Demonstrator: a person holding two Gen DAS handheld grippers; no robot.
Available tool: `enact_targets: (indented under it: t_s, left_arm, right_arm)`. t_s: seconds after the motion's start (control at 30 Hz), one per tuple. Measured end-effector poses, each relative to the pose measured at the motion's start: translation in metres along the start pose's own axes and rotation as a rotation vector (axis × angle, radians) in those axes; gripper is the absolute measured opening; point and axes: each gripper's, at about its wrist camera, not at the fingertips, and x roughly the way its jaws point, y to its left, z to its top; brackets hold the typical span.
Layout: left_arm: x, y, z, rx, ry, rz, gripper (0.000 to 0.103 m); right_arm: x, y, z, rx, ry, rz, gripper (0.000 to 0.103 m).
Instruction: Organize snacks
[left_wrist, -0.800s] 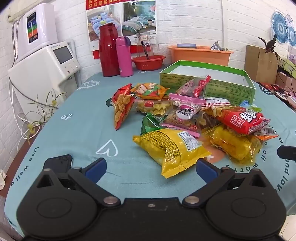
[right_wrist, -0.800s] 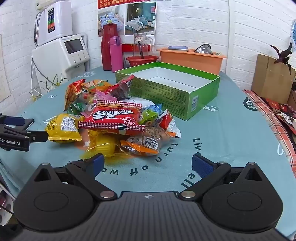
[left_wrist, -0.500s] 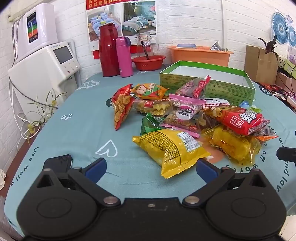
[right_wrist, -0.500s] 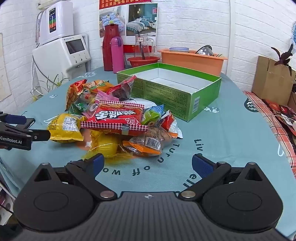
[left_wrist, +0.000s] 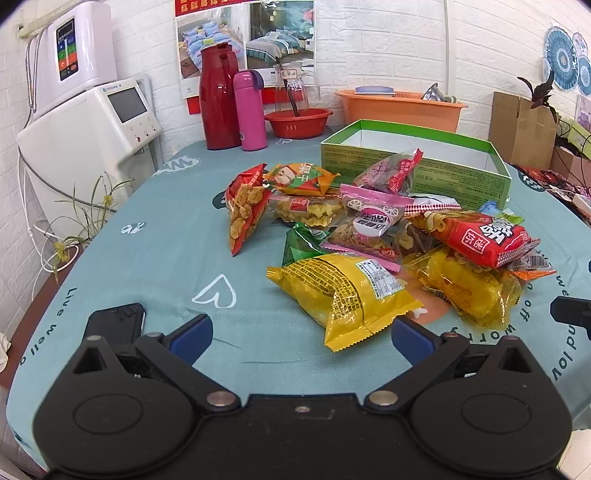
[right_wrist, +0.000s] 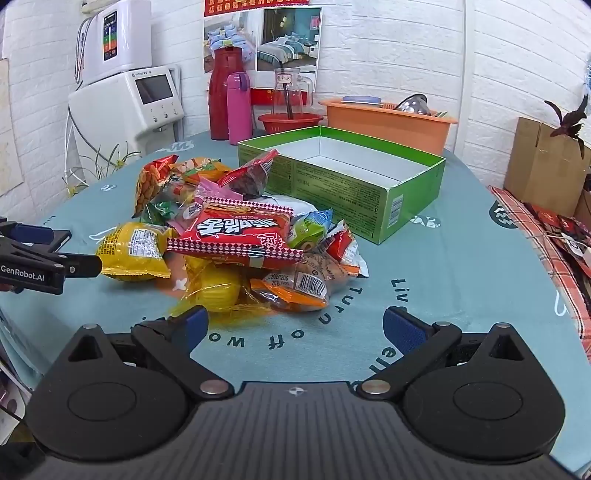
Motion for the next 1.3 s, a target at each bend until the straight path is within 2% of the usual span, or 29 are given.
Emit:
enact_targets:
  t_s: [1.2,1.3]
  left_arm:
    - [0.0035,-0.0011,-0.0017,0.001,0.009,-0.005,0.103]
    - [0.0032,0.0050,0.0025,0.008,-0.002,-0.009,0.103]
  right_arm:
    - [0.0053,0.0042,0.0001,-0.010,-0.002,0.013,0.103]
    - [0.0047,0.0061,0.0002,-0.011,-0.018,0.045,0.103]
